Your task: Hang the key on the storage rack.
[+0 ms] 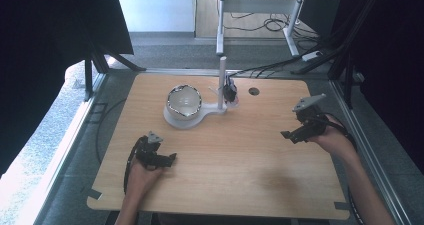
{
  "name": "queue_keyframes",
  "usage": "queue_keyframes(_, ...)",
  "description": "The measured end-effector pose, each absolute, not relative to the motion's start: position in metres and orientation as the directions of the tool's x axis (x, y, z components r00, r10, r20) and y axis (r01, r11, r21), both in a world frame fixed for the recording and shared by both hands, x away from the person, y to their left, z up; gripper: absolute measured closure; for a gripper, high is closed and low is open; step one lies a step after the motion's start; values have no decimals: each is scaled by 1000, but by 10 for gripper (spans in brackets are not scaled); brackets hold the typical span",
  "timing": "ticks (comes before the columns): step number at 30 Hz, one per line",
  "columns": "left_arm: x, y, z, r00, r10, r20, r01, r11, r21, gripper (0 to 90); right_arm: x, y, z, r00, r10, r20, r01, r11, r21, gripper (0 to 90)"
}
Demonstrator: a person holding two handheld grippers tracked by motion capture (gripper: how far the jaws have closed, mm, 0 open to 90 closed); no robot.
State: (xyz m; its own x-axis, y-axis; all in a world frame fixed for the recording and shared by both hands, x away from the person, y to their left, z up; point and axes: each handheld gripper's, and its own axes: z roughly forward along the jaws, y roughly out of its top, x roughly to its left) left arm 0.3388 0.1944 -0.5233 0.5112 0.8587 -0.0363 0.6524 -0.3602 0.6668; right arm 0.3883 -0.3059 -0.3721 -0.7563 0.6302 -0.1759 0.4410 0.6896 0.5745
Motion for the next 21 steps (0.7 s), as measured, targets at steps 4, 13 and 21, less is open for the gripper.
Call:
queue_keyframes(4, 339, 195, -523, 513, 858, -37, 654, -362, 665, 15, 382, -314, -379, -744, 646, -174, 450, 676, 583, 42)
queue_keyframes(13, 339, 195, -523, 513, 858, -33, 652, -364, 665, 15, 366, -326, -399, -721, 670, -177, 459, 653, 603, 44)
queue_keyframes(21, 339, 195, -523, 514, 857, -33, 651, -365, 665, 15, 354, -329, -420, -708, 685, -172, 459, 631, 625, 45)
